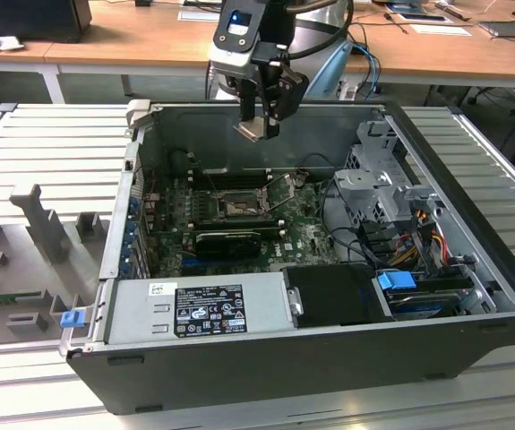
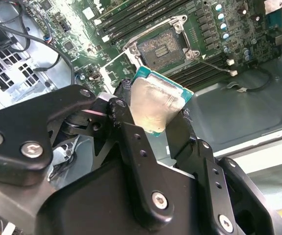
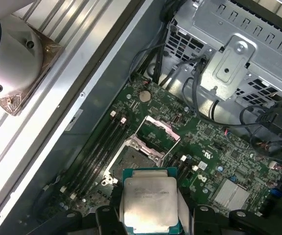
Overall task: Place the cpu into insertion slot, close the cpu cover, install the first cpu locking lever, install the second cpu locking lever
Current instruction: 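Place the cpu into insertion slot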
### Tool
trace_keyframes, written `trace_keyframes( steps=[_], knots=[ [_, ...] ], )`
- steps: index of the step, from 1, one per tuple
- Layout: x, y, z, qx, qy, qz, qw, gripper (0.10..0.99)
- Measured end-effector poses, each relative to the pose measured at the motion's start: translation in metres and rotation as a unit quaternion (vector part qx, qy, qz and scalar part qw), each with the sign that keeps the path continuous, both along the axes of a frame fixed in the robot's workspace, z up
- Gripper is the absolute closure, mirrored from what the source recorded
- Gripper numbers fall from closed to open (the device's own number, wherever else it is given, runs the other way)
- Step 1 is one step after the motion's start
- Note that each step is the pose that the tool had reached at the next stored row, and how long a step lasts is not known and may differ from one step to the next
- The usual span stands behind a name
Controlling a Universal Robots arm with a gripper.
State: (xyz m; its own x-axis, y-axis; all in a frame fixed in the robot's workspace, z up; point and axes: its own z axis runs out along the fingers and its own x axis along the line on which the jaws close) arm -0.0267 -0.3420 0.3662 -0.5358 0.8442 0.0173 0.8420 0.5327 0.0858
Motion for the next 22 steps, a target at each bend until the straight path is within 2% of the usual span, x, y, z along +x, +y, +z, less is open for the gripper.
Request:
trace_keyframes(
  steps=[9,14,18,22],
  knots=[
    [0.0,0.0,-0.0002,0.0,0.0,-0.038,0.9993,0.561],
    [0.0,0.0,-0.0003,0.0,0.0,-0.061,0.9981,0.561],
    [0.0,0.0,-0.0004,0.0,0.0,-0.076,0.9971,0.561],
    [0.0,0.0,-0.0005,0.0,0.0,-0.105,0.9945,0.561]
  ],
)
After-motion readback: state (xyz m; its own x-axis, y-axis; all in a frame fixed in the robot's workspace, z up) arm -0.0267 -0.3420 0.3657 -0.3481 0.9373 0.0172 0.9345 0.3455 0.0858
